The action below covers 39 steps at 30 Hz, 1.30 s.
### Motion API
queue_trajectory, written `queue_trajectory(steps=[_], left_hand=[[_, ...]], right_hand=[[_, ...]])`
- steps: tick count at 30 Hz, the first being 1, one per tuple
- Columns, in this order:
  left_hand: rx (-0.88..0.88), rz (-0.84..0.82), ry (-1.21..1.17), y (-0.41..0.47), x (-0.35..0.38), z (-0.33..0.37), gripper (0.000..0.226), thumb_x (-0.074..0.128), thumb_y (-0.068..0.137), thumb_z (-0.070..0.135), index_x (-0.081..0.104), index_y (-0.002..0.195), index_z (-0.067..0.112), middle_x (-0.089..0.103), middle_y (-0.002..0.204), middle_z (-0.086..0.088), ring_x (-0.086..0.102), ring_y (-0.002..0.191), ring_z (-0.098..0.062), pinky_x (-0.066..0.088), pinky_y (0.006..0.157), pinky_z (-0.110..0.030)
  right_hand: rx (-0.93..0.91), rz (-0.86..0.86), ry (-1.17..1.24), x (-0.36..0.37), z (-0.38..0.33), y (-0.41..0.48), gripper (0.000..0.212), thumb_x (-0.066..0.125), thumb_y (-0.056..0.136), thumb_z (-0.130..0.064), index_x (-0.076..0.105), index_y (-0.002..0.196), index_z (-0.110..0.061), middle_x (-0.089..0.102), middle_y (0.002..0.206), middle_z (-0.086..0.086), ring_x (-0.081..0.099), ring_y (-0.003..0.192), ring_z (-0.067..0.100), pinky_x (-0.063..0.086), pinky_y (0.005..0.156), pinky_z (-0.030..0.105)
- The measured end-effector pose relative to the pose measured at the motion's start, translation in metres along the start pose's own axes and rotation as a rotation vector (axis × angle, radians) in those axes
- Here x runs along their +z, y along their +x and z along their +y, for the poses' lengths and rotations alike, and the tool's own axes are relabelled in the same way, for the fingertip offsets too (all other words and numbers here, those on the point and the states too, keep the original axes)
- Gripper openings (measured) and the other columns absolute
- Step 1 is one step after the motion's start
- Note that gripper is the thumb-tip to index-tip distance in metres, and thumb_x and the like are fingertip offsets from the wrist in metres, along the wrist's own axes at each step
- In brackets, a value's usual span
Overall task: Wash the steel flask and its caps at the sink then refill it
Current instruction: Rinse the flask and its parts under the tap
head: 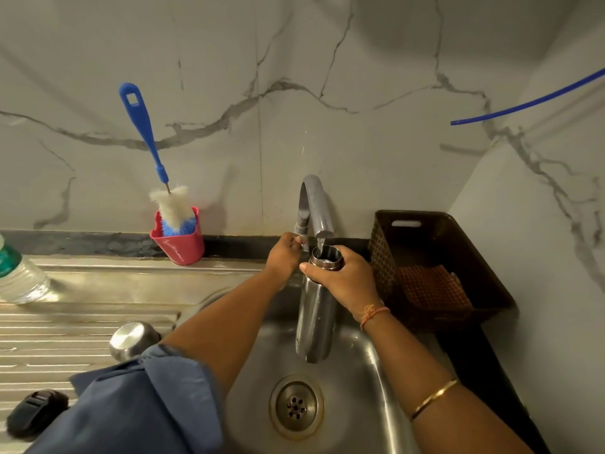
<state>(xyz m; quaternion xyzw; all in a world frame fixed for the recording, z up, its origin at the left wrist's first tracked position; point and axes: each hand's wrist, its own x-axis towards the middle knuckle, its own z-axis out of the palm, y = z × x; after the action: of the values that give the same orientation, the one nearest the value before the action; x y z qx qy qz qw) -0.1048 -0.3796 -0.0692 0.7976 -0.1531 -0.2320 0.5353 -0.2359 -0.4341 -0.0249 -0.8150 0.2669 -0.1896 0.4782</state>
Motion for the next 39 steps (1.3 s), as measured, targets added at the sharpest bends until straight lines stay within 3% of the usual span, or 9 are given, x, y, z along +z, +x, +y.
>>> queue_trajectory(steps=[3, 7, 11, 14, 18, 25, 28, 31, 39], left_hand=[[0.086, -0.018, 0.043, -0.001, -0.003, -0.003, 0.009, 0.041, 0.101, 0.014, 0.049, 0.1, 0.013, 0.053, 0.084, 0.004, 0.052, 0.079, -0.012, 0.04, 0.064, -0.011], [0.045, -0.008, -0.082, -0.005, -0.002, -0.001, 0.013, 0.041, 0.102, 0.02, 0.053, 0.102, 0.016, 0.06, 0.098, -0.01, 0.058, 0.093, -0.023, 0.047, 0.08, -0.029], [0.033, -0.037, -0.077, -0.007, -0.004, 0.003, 0.025, 0.039, 0.102, 0.019, 0.056, 0.119, 0.012, 0.062, 0.11, -0.011, 0.058, 0.102, -0.023, 0.047, 0.077, -0.023], [0.011, -0.059, -0.024, -0.005, -0.007, 0.006, 0.033, 0.037, 0.103, 0.019, 0.05, 0.133, 0.014, 0.058, 0.126, -0.011, 0.055, 0.116, -0.026, 0.044, 0.088, -0.028], [0.033, -0.064, 0.001, -0.007, -0.01, 0.006, 0.038, 0.036, 0.103, 0.019, 0.044, 0.14, 0.016, 0.053, 0.136, -0.013, 0.053, 0.121, -0.026, 0.041, 0.09, -0.027], [0.048, -0.042, 0.06, -0.004, -0.008, 0.012, 0.031, 0.036, 0.103, 0.016, 0.055, 0.126, 0.007, 0.061, 0.119, -0.014, 0.058, 0.107, -0.027, 0.044, 0.087, -0.029], [0.049, -0.04, 0.056, -0.004, -0.008, 0.013, 0.021, 0.037, 0.102, 0.013, 0.057, 0.109, 0.01, 0.059, 0.099, -0.009, 0.056, 0.083, -0.016, 0.043, 0.077, -0.025], [0.062, -0.024, 0.097, -0.003, -0.008, 0.012, 0.017, 0.038, 0.102, 0.014, 0.054, 0.095, 0.015, 0.057, 0.091, -0.007, 0.053, 0.072, -0.013, 0.043, 0.065, -0.021], [0.051, -0.024, 0.15, -0.004, -0.007, 0.02, 0.019, 0.038, 0.102, 0.015, 0.056, 0.099, 0.011, 0.056, 0.083, -0.003, 0.051, 0.07, -0.01, 0.041, 0.062, -0.02]], right_hand=[[-0.001, 0.003, 0.024, 0.0, -0.002, 0.0, 0.04, 0.079, 0.071, -0.036, 0.064, 0.103, -0.016, 0.068, 0.092, -0.003, 0.064, 0.086, 0.01, 0.05, 0.072, 0.015], [-0.014, -0.021, 0.022, -0.001, -0.003, -0.003, 0.037, 0.079, 0.071, -0.035, 0.063, 0.101, -0.019, 0.066, 0.089, -0.008, 0.061, 0.082, 0.004, 0.046, 0.068, 0.009], [-0.042, -0.058, -0.02, 0.003, -0.001, -0.007, 0.041, 0.079, 0.071, -0.036, 0.062, 0.104, -0.018, 0.067, 0.094, -0.006, 0.063, 0.088, 0.008, 0.049, 0.074, 0.014], [-0.058, -0.059, -0.032, 0.005, -0.001, -0.008, 0.037, 0.079, 0.071, -0.036, 0.062, 0.1, -0.021, 0.067, 0.09, -0.007, 0.063, 0.085, 0.007, 0.049, 0.072, 0.013], [-0.063, -0.103, -0.051, 0.007, -0.003, -0.007, 0.031, 0.08, 0.07, -0.035, 0.062, 0.093, -0.023, 0.066, 0.084, -0.009, 0.062, 0.08, 0.005, 0.049, 0.07, 0.013], [-0.045, -0.123, -0.006, 0.008, 0.0, -0.006, 0.036, 0.079, 0.072, -0.032, 0.062, 0.101, -0.02, 0.065, 0.091, -0.007, 0.061, 0.085, 0.006, 0.044, 0.068, 0.006], [-0.057, -0.131, -0.014, 0.008, 0.001, -0.004, 0.037, 0.08, 0.071, -0.032, 0.063, 0.101, -0.019, 0.067, 0.092, -0.004, 0.063, 0.087, 0.009, 0.05, 0.075, 0.014], [-0.06, -0.132, -0.015, 0.008, 0.002, -0.002, 0.038, 0.08, 0.071, -0.032, 0.063, 0.102, -0.018, 0.068, 0.094, -0.003, 0.063, 0.089, 0.011, 0.051, 0.079, 0.019], [-0.068, -0.112, 0.009, 0.004, 0.003, 0.0, 0.039, 0.079, 0.072, -0.031, 0.063, 0.103, -0.016, 0.068, 0.095, -0.002, 0.063, 0.088, 0.01, 0.05, 0.076, 0.015]])
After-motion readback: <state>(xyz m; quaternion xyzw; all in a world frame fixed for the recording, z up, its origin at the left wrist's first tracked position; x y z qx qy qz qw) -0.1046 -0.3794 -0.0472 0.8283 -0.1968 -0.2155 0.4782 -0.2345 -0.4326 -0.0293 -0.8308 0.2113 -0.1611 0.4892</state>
